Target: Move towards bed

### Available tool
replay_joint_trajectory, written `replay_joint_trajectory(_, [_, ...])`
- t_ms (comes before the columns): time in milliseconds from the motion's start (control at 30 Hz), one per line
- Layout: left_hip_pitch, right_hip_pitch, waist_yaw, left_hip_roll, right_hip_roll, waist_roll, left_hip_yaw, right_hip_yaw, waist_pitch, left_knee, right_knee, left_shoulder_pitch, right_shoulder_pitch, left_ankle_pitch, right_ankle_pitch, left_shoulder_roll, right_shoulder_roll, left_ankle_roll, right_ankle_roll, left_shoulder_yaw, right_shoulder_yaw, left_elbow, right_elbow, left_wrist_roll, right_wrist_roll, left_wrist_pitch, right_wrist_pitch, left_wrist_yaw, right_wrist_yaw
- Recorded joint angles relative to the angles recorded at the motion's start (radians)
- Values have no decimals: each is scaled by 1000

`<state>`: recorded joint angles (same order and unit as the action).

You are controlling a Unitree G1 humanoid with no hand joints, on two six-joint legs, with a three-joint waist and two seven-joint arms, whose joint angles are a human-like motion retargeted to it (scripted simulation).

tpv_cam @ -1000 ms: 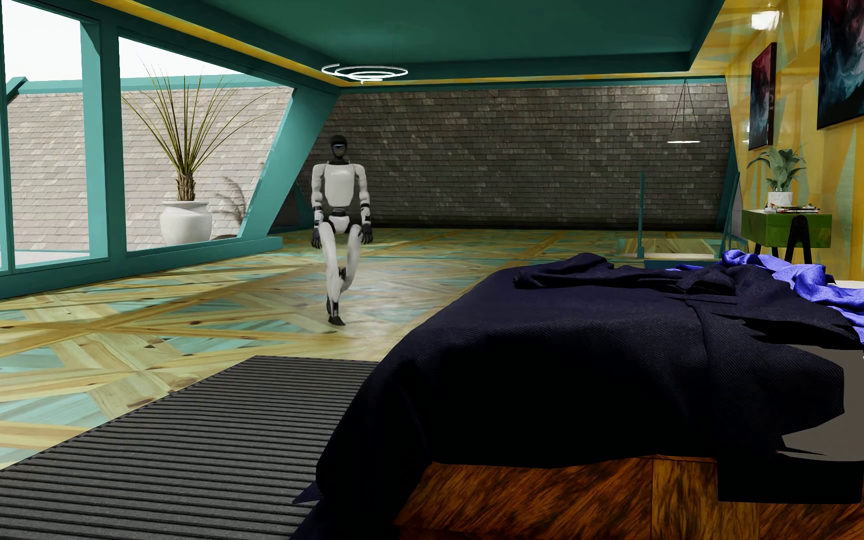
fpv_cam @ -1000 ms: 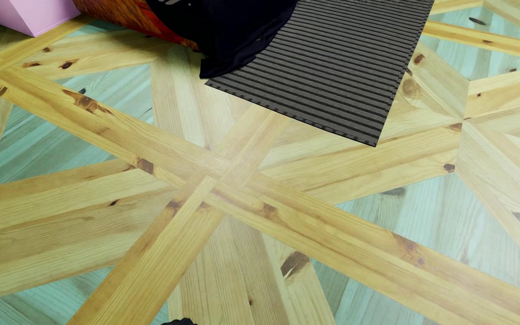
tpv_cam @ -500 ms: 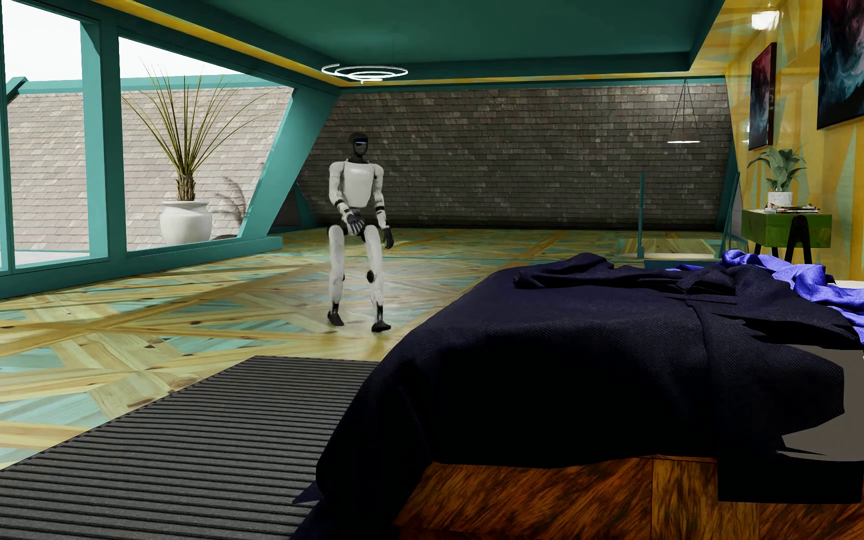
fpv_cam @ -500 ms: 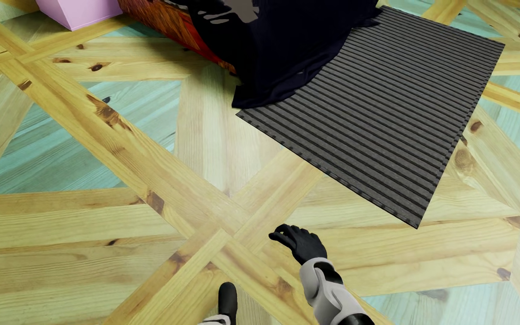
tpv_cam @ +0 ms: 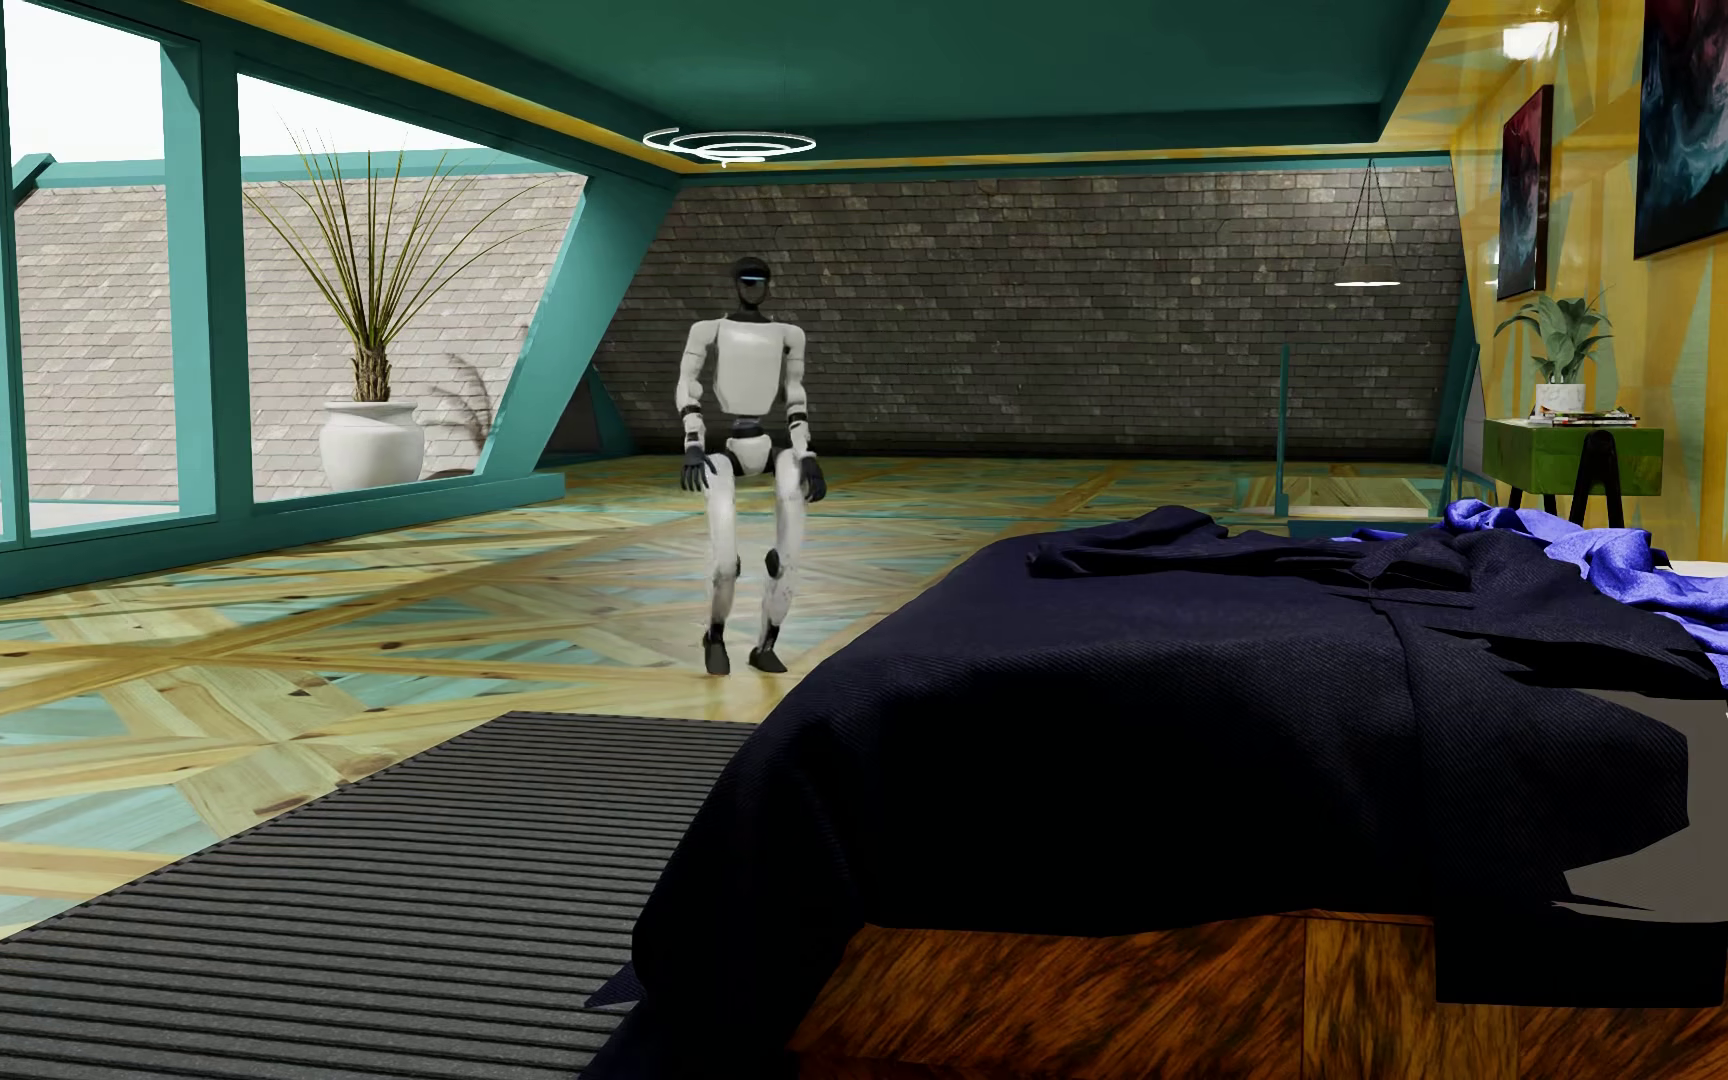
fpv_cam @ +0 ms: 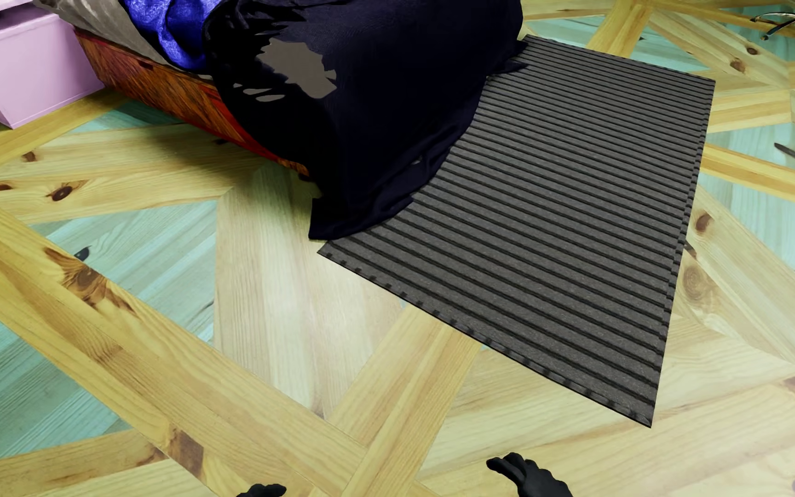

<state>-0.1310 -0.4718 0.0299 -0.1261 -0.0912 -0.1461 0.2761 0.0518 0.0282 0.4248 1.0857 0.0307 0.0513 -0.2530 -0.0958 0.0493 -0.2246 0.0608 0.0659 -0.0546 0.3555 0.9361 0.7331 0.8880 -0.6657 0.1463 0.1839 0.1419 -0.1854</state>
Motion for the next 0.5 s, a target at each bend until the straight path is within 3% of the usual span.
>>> replay_joint_trajectory(67, [85,-53,-37,-16,28,6,-5,9,-2,-35,-256,-38,20,-23,-22,20,-13,1,-32,-21,-8,-26,-22,13,3,-33,-7,13,-9])
replay_joint_trajectory(167, [203,-74,-81,-41,61,26,-34,-17,-17,-118,-709,-72,50,-40,84,55,14,-6,-29,-64,-18,-74,7,3,-10,-80,6,22,-13])
replay_joint_trajectory(200, [236,-69,-92,-48,74,34,-50,-13,-24,-137,-833,-85,61,-44,98,62,35,-9,-34,-81,-26,-81,34,-9,-11,-81,15,21,-19])
replay_joint_trajectory(267, [302,-68,-110,-54,96,54,-91,10,-34,-153,-905,-106,90,-52,133,63,72,-19,10,-107,-39,-76,110,-29,-29,-63,39,22,-37])
replay_joint_trajectory(300, [335,-64,-117,-47,117,67,-113,31,-38,-153,-868,-106,101,-35,208,61,94,-26,-59,-119,-41,-73,162,-36,-44,-52,54,19,-40])
replay_joint_trajectory(333, [365,-41,-123,-31,135,85,-130,41,-42,-145,-852,-95,108,-7,287,59,116,-41,-85,-129,-39,-75,220,-42,-65,-44,67,15,-35])
replay_joint_trajectory(367, [387,-16,-125,-8,150,108,-144,31,-45,-120,-832,-71,109,42,314,57,136,-64,-73,-133,-39,-82,277,-49,-87,-39,77,15,-27])
replay_joint_trajectory(433, [368,27,-126,47,197,161,-164,9,-46,17,-780,3,104,219,253,55,172,-152,-128,-144,-83,-97,339,-66,-95,-34,83,-1,-27])
replay_joint_trajectory(500, [227,66,-128,116,232,204,-188,-29,-32,335,-726,59,96,440,166,89,201,-250,-155,-209,-162,-110,322,-53,-70,-57,44,-97,-55])
